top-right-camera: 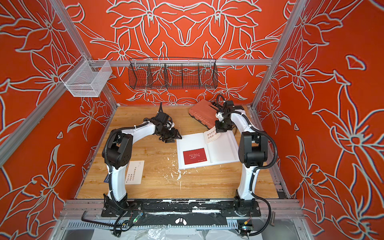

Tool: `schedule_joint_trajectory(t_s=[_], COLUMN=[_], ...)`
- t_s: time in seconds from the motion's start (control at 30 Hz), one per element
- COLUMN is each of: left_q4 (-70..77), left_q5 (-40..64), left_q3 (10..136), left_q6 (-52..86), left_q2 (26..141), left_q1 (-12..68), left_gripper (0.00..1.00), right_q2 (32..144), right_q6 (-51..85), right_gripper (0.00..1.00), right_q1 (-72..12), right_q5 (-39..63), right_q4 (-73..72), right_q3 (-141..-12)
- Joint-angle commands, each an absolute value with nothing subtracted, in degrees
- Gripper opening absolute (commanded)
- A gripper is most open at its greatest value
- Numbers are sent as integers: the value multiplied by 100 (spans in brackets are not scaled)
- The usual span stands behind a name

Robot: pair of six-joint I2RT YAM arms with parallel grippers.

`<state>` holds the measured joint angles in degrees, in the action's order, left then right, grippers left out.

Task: Place the photos into the photo albums
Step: Insert the photo into the photo album.

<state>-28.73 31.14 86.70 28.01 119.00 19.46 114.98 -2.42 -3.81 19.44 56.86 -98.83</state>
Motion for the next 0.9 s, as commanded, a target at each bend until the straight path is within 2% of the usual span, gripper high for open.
schedule_joint_trajectory(t_s=[0.0, 0.33, 0.87], left_q4=[-3049, -3006, -2953], left_q5=[3103, 3121, 3103], left_q3=[8745, 8758, 8701], left_q6=[2698, 2721, 2755], left_q2=[12026, 12068, 12061], left_q1=[1960, 1960, 1959], left_gripper=[63, 63, 63], right_q2=[11682, 11725, 11748], right_q6=[-383, -341, 525], right_gripper=[0, 0, 0], right_q1=[-500, -575, -628], right_q5=[1723, 1471, 1769], right_q4=[6053, 6412, 5585], right_q3=[-10020, -10136, -9664])
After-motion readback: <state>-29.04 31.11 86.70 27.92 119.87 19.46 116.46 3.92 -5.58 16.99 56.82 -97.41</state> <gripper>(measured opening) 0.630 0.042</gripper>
